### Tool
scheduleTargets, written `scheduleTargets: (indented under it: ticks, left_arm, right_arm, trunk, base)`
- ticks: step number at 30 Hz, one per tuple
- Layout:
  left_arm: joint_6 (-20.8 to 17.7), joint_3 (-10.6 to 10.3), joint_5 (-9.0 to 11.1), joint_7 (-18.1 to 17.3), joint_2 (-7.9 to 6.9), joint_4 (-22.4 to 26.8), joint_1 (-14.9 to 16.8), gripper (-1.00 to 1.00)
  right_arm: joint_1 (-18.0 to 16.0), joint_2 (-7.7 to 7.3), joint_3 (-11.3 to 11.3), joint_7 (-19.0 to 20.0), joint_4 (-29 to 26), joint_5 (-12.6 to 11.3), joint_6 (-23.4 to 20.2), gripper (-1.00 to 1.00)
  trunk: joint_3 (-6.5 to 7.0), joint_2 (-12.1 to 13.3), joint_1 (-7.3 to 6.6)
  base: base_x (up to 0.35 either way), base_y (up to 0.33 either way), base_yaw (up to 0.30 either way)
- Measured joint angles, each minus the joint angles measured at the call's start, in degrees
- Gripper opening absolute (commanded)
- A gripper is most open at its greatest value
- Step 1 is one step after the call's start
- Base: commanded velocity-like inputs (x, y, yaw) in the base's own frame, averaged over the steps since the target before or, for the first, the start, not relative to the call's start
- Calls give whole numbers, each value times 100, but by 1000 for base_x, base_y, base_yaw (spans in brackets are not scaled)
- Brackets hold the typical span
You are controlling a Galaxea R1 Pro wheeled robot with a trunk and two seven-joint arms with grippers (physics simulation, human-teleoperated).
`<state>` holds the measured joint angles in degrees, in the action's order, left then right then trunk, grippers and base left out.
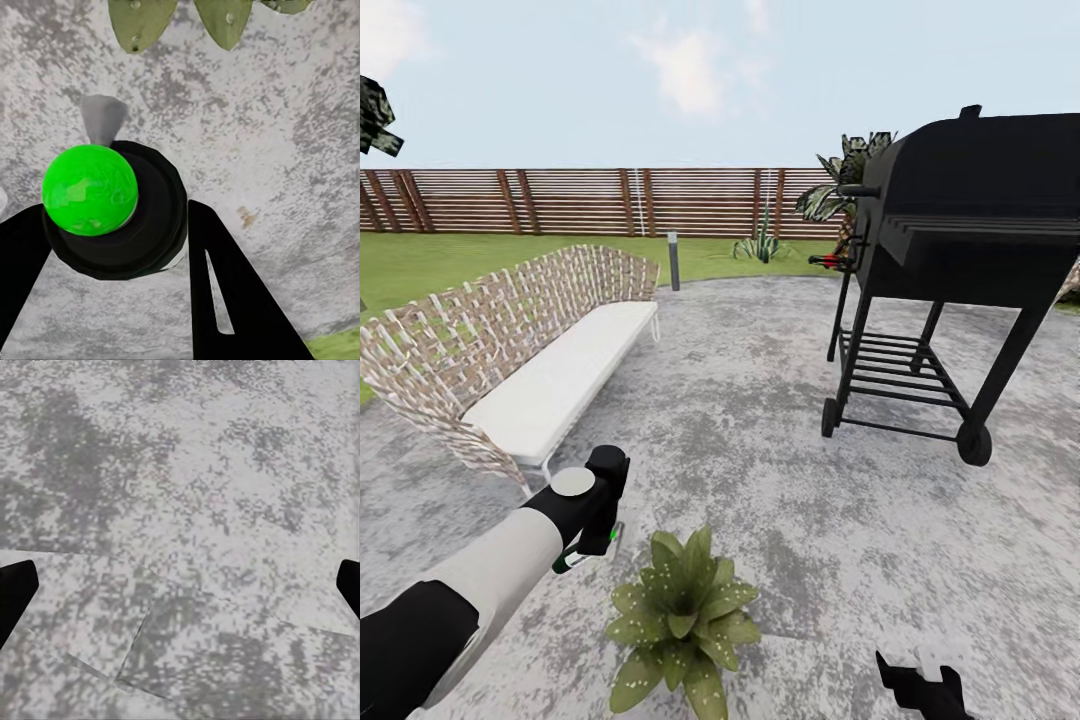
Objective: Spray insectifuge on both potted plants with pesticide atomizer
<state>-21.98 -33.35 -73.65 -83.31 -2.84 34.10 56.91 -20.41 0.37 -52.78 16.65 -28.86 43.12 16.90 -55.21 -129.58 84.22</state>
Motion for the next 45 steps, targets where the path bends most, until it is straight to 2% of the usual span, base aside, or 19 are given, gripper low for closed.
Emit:
scheduleTargets:
  ticks: [11, 19, 23, 26, 29, 31, 33, 35, 36, 37, 38, 39, 40, 43, 45]
  left_arm:
    - [0, -6, -10, -9, 2, -3, 2, -100]
    - [0, -7, -4, 11, 9, 4, -89, -100]
    - [0, 7, -5, 226, 17, 11, -219, -100]
    - [-2, 17, 8, 255, 27, 65, -227, -100]
    - [-187, 6, 17, 284, 107, 184, -211, -100]
    - [-380, 128, 26, 281, 117, 420, -182, -100]
    - [-492, 935, 29, 286, 99, 735, -170, -100]
    - [-493, 2160, 33, 306, 60, 1062, -166, -100]
    - [-481, 2982, 34, 446, 51, 1280, -178, -100]
    - [-472, 3774, 84, 799, 44, 1495, -189, -100]
    - [-469, 4714, 417, 1278, 64, 1787, -196, -100]
    - [-482, 5185, 737, 1447, 93, 2014, -201, -100]
    - [-499, 5409, 1052, 1537, 110, 2231, -214, -100]
    - [-539, 5624, 1654, 1679, 124, 2566, -226, -100]
    - [-548, 5661, 1837, 1806, 129, 2627, -231, -100]
  right_arm:
    - [1, -7, 0, 3, 8, 4, -3, 100]
    - [0, 1, 0, 3, 3, 5, -3, 100]
    - [0, 2, 0, 3, 7, 6, -3, 100]
    - [0, 2, 0, 3, 7, 6, -3, 100]
    - [0, 2, 0, 3, 7, 6, -3, 100]
    - [0, 2, 2, 3, 7, 6, -3, 100]
    - [0, -1, 2, 3, 7, 6, -3, 100]
    - [0, -4, 1, 3, 6, 6, -4, 100]
    - [0, -4, 2, 2, 9, 6, -4, 100]
    - [0, -2, 1, 0, 12, 6, -3, 100]
    - [0, -3, 1, 0, 14, 6, -4, 100]
    - [0, -5, 0, -1, 14, 6, -4, 100]
    - [0, -5, 0, 1, 11, 6, -4, 100]
    - [0, -6, 1, 2, 8, 6, -4, 100]
    - [0, -1, 3, 3, 14, 6, -3, 100]
  trunk:
    - [37, 0, 0]
    - [40, 0, -1]
    - [40, 0, 0]
    - [40, 0, 0]
    - [40, 0, 0]
    - [41, 0, 0]
    - [41, 0, 0]
    - [41, 0, 0]
    - [41, 0, -1]
    - [41, 0, -1]
    - [41, -1, -1]
    - [41, 0, -1]
    - [41, 0, -1]
    - [40, 0, 0]
    - [40, 0, 0]
  base:
    - [-45, 161, -242]
    - [72, 175, -15]
    - [9, 6, 0]
    - [0, 0, 0]
    - [0, 0, 0]
    - [0, 0, 0]
    - [0, 0, 0]
    - [0, 0, 0]
    - [0, 0, 0]
    - [0, 0, 0]
    - [0, 0, 0]
    - [0, 0, 0]
    - [0, 0, 0]
    - [0, 0, 0]
    - [0, 0, 0]
